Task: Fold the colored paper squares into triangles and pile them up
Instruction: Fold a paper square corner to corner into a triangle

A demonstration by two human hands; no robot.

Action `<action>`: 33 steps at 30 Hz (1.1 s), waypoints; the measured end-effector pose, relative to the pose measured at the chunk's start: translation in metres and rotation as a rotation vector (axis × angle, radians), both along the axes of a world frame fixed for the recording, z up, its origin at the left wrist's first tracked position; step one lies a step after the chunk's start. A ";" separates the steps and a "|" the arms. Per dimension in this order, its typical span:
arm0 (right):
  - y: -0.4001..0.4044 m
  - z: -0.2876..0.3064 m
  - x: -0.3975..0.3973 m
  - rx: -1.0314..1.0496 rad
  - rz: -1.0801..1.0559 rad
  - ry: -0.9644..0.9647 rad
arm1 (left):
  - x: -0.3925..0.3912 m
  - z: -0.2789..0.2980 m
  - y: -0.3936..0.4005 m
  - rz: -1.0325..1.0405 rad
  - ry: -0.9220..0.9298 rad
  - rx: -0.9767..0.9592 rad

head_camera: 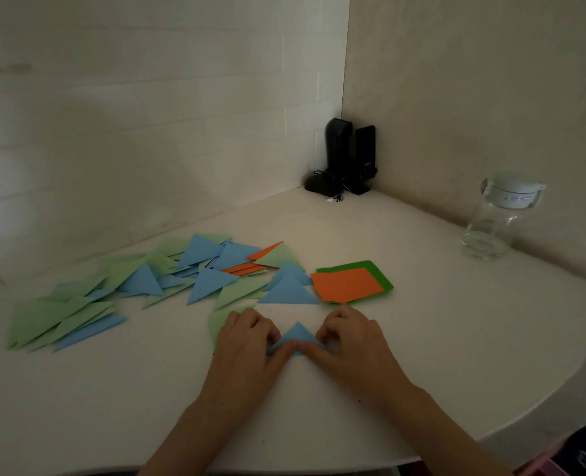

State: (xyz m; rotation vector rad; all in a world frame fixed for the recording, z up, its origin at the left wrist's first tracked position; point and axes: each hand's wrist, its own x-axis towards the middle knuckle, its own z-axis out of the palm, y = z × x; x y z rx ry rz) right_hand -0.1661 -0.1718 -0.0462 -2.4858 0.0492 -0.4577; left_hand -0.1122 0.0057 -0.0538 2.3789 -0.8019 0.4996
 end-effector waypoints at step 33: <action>-0.016 0.019 -0.015 0.371 0.014 0.048 | -0.018 0.030 -0.011 0.059 0.426 -0.096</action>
